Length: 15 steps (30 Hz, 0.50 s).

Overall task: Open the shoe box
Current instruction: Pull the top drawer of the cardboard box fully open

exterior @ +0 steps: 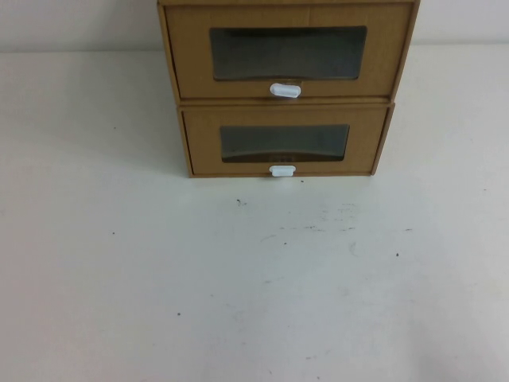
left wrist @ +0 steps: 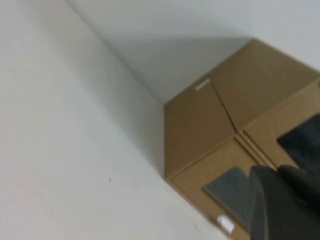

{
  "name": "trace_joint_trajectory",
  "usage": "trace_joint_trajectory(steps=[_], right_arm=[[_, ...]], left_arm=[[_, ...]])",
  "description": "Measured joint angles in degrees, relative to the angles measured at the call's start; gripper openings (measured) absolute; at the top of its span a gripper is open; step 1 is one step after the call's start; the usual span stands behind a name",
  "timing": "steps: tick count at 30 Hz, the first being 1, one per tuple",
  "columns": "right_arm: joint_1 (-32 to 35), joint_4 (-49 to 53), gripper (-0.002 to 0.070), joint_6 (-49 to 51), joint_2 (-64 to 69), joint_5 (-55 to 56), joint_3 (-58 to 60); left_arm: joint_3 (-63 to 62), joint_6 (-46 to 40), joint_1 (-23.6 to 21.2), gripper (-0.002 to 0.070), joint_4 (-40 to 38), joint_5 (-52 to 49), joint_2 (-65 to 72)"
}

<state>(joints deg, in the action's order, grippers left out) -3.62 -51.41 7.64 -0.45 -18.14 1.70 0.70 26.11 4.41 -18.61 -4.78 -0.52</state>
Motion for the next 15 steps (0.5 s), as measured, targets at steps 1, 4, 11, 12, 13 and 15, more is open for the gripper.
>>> trace_joint_trajectory(steps=[1,4,11,12,13,15], right_arm=[[0.0,1.1,-0.0018,-0.7,0.0,0.4,0.0],[0.0,3.4,-0.0018,-6.0,0.0,4.8,0.0],[-0.1,3.4,-0.0018,-11.2,0.0,5.4,0.0],[-0.1,3.4,-0.0018,-11.6,0.1,5.4,0.0],[-0.1,3.4,-0.0018,-12.0,0.2,5.4,0.0],[-0.1,3.4,-0.0018,-12.5,0.7,5.4,0.0]], left_arm=[[-1.5,-1.6,0.9,-0.0003,0.4,-2.8,0.0],[-10.1,-5.8,3.6,-0.0003,1.5,-12.1,1.7],[-42.1,-22.1,11.3,-0.0003,3.9,-28.6,21.3],[-47.4,-26.1,12.5,-0.0003,4.1,-30.7,25.1],[-52.7,-30.0,13.6,-0.0003,4.2,-32.7,29.1],[-62.1,-35.3,15.3,-0.0003,4.2,-35.8,36.2]])
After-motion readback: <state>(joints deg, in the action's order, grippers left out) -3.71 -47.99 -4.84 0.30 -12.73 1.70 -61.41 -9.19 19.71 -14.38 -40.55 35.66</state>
